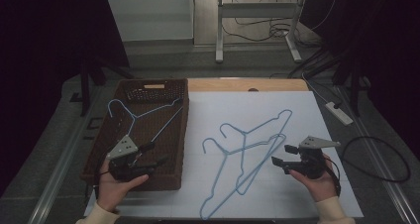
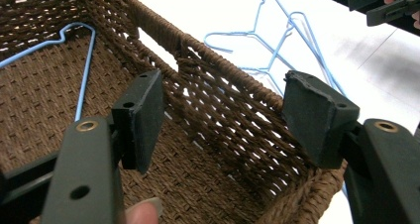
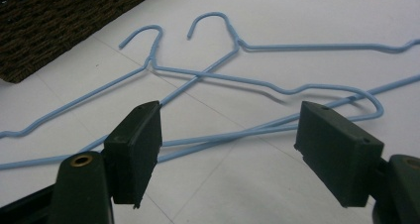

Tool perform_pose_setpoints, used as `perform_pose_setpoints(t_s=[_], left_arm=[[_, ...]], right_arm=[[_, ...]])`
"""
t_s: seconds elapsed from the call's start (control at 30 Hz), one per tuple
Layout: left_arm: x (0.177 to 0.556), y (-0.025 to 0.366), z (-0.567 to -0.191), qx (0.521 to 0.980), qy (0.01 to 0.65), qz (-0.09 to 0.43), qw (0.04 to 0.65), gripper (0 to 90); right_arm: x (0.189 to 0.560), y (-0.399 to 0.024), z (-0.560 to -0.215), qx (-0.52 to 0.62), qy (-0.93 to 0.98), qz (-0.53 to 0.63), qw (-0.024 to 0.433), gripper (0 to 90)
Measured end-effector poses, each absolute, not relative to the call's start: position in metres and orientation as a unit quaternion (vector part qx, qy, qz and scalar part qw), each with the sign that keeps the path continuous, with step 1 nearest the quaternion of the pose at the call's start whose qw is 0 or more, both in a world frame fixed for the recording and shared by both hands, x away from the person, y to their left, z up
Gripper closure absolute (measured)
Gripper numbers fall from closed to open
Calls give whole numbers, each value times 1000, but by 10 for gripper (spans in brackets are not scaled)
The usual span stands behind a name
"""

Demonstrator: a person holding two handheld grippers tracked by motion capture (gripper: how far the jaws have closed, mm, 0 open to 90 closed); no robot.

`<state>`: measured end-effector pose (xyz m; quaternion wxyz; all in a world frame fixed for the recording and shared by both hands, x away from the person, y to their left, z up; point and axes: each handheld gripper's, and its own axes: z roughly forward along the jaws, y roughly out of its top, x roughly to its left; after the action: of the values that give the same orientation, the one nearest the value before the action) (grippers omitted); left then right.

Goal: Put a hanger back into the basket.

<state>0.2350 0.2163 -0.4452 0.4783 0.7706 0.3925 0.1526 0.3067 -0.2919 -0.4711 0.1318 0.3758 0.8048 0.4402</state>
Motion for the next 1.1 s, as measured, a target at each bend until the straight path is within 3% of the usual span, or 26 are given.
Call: perform_pose_setpoints(t_s=[0.6,1.1], left_arm=[[234,213,-448,777,384,153,476,338],[235,210,-450,779,383,149,473,338]], right_arm=[[331,-227,-454,358,844,383,115,282],[369,-155,-471,326,884,323,87,338]])
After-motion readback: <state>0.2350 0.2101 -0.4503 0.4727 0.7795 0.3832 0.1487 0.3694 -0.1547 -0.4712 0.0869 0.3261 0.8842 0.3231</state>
